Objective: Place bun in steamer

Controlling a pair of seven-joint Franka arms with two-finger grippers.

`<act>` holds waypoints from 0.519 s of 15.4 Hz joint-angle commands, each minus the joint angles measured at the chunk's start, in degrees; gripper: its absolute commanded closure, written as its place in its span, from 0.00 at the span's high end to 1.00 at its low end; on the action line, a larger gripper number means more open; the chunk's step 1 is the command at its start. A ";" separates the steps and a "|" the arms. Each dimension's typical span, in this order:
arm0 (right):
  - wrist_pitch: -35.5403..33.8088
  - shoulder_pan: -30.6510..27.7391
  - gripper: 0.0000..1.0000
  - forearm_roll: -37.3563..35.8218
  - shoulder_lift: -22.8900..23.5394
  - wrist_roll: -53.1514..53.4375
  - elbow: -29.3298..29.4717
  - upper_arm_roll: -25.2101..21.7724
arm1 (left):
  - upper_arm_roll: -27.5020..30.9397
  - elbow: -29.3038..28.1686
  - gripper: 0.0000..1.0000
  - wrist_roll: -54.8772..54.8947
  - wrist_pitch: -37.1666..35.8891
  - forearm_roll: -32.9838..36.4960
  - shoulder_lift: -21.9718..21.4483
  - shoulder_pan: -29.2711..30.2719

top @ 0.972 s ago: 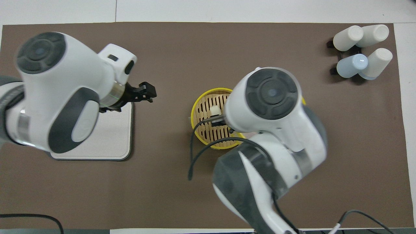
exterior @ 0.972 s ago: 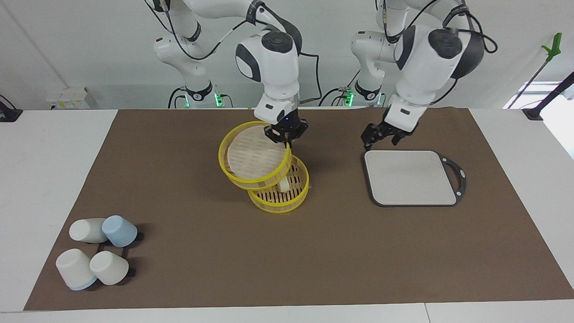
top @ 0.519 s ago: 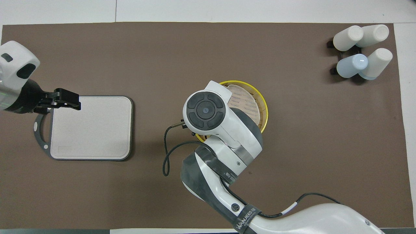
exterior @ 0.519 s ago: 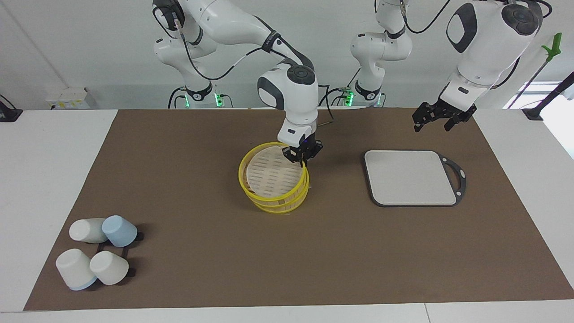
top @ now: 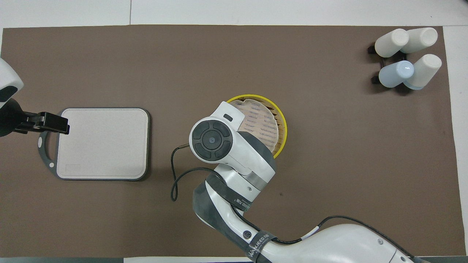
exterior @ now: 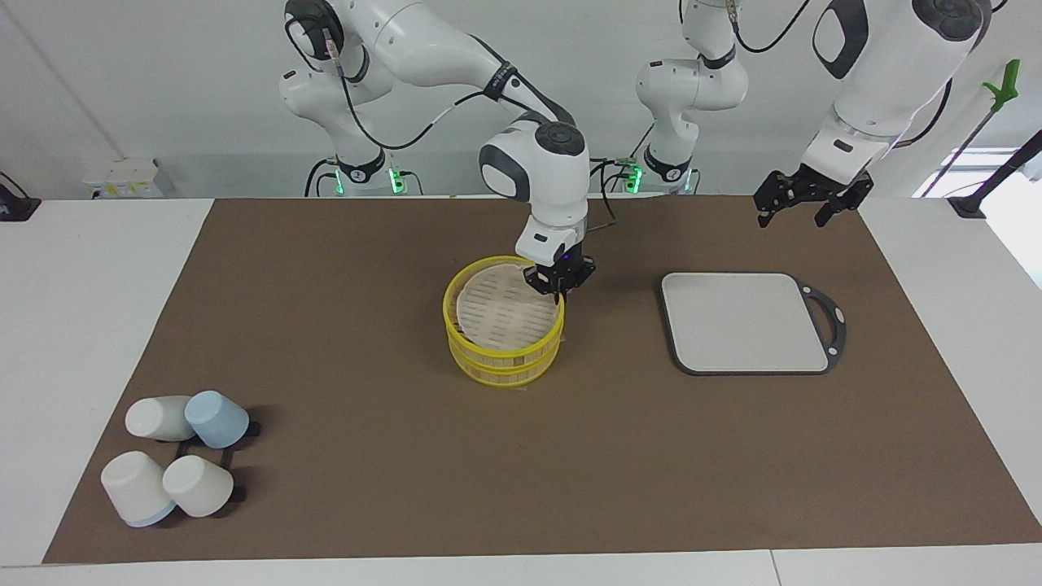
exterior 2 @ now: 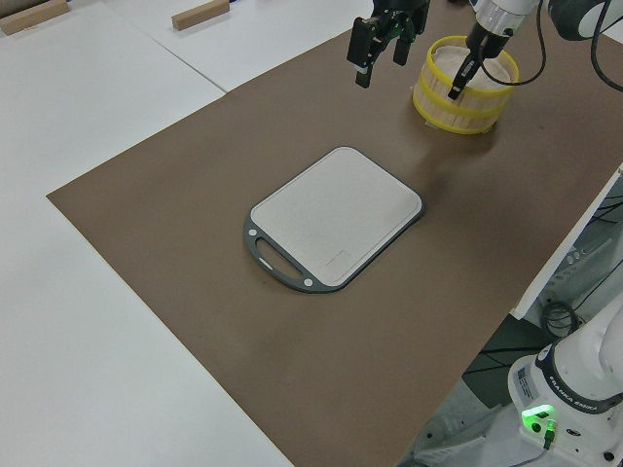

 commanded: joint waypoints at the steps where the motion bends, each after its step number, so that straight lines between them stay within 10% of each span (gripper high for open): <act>1: 4.26 0.27 0.00 0.68 1.09 2.17 -1.60 0.54 | 0.17 0.86 1.00 2.17 -1.48 1.30 -0.58 1.24; 3: 4.18 -0.09 0.14 0.77 1.00 2.26 -1.69 0.54 | 0.79 1.30 1.00 2.61 -1.91 1.30 0.21 1.32; 5: 3.65 -0.26 0.86 0.77 1.00 2.26 -1.60 0.54 | 1.05 2.44 1.00 2.70 -2.01 1.30 0.65 1.32; 8: -0.28 -0.26 1.00 0.86 0.65 2.44 1.63 0.28 | 1.05 2.71 1.00 2.70 -1.92 1.22 1.44 1.32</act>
